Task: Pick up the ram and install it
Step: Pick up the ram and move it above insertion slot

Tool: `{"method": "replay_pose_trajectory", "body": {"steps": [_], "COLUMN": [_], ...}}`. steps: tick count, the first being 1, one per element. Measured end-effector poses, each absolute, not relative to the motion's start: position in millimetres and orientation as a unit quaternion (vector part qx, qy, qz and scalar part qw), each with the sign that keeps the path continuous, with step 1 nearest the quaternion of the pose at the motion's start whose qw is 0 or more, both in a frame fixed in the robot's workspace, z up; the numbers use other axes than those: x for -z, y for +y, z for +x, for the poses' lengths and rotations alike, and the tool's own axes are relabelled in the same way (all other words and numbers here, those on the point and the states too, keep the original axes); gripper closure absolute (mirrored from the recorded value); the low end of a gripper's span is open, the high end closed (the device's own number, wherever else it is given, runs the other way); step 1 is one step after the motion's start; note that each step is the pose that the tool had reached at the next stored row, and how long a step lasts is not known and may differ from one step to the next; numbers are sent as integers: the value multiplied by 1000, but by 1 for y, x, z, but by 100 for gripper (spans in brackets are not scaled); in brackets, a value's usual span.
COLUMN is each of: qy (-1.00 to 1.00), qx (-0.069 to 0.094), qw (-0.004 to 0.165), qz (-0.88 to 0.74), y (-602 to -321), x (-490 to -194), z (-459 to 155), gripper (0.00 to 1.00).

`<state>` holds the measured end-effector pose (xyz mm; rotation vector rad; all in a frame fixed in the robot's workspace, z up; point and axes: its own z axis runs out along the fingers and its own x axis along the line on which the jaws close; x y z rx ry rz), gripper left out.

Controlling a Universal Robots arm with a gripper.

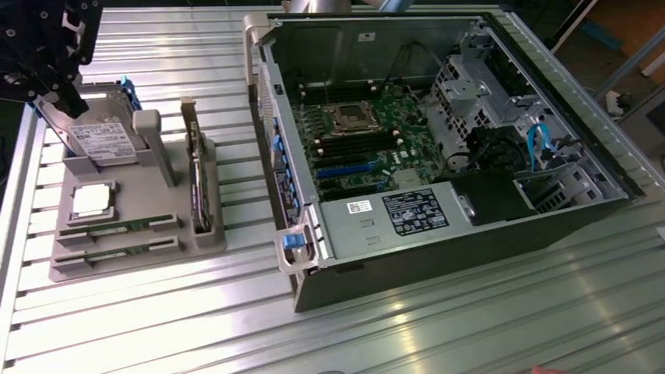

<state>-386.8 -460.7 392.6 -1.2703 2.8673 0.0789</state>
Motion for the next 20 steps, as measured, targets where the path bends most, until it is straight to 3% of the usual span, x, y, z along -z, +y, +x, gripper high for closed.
{"method": "replay_pose_trajectory", "body": {"steps": [20], "qy": [855], "qx": [-25], "qw": [-1], "qz": [-518], "y": [-461], "x": [-393], "z": [-387], "gripper": [89]}}
